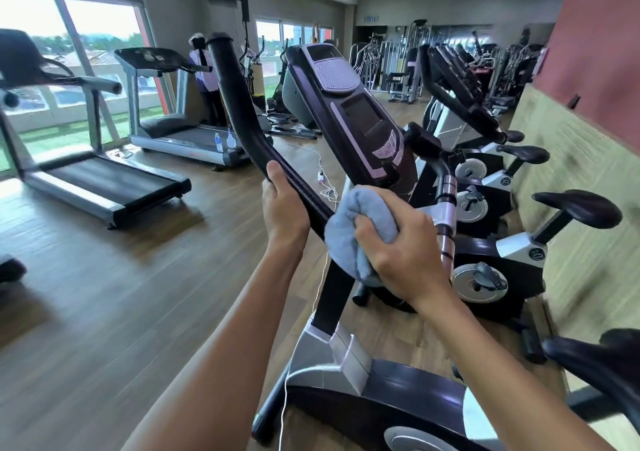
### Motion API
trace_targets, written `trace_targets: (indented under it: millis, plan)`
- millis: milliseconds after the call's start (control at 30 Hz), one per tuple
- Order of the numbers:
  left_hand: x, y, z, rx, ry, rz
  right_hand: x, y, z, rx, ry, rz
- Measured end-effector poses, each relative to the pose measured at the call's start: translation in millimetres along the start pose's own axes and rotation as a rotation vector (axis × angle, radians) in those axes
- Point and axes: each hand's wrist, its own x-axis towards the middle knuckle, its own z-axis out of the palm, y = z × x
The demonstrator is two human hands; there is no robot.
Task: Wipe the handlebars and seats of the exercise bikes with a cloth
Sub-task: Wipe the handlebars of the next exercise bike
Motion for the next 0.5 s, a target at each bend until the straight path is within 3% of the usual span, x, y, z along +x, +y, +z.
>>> trace_targets:
  millis: [133,300,500]
  plan:
    - [3.1,8.1,-8.7,-0.05,-0.09,-0.096,-30.7,19.2,-23.3,-0.009,0.051,-0.062]
    - [9.4,28.7,-6.1,-0.055,-0.02,-0.146,-18.6,47.7,-46.4,-0.039,0.214,0.172]
    - [7.9,21.6,18.7,-0.1,0.196,-0.125,-1.5,14.5,-13.1,-0.296,-0.096,-0.144]
